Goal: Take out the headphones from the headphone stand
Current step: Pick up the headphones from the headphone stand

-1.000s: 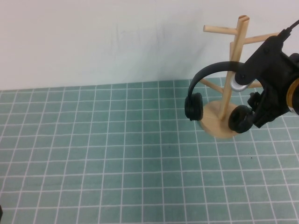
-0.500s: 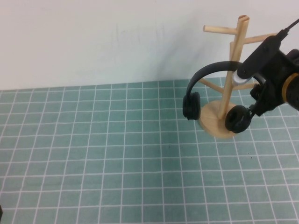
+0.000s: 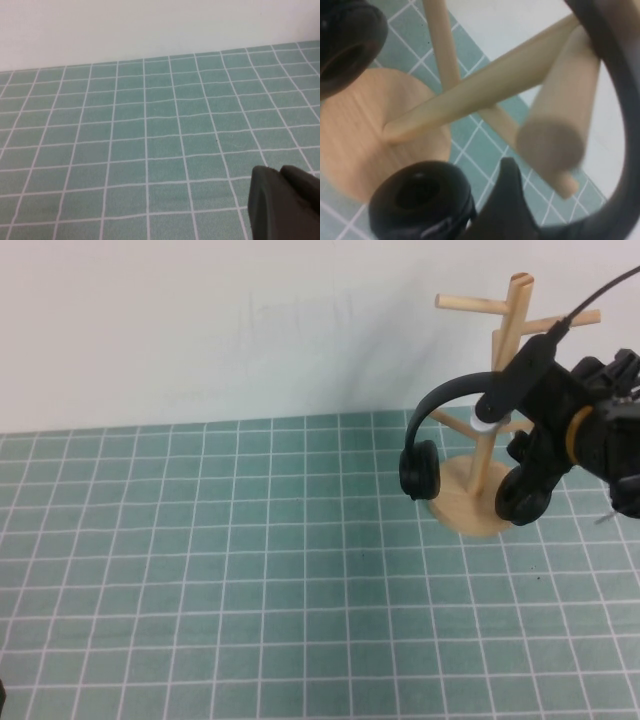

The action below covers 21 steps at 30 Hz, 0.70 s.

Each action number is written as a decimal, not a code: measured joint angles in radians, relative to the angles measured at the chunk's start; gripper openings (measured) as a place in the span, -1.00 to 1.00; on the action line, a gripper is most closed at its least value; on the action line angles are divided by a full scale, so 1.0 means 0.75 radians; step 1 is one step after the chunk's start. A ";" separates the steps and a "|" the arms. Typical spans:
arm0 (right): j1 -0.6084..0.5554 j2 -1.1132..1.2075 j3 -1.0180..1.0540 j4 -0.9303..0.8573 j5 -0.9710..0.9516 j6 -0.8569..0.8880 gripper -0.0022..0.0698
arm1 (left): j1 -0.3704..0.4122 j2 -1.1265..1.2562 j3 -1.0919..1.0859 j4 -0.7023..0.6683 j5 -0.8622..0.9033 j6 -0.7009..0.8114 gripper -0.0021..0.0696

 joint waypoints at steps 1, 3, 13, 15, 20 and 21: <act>-0.002 0.012 -0.014 -0.008 0.003 0.003 0.48 | 0.000 0.000 0.000 0.000 0.000 0.000 -0.94; -0.010 0.034 -0.040 -0.028 0.005 0.009 0.48 | 0.000 0.000 0.000 0.000 0.000 0.000 -0.94; -0.065 0.119 -0.142 -0.067 0.019 0.024 0.24 | 0.000 0.000 0.000 0.000 0.000 0.000 -0.94; -0.065 0.137 -0.149 -0.073 0.016 0.024 0.16 | 0.000 0.000 0.000 0.000 0.000 0.000 -0.94; -0.065 0.150 -0.153 -0.081 -0.006 0.024 -0.21 | 0.000 0.000 0.000 0.000 0.000 0.000 -0.94; -0.065 0.150 -0.153 -0.081 -0.008 0.024 -0.28 | 0.000 0.000 0.000 0.000 0.000 0.000 -0.94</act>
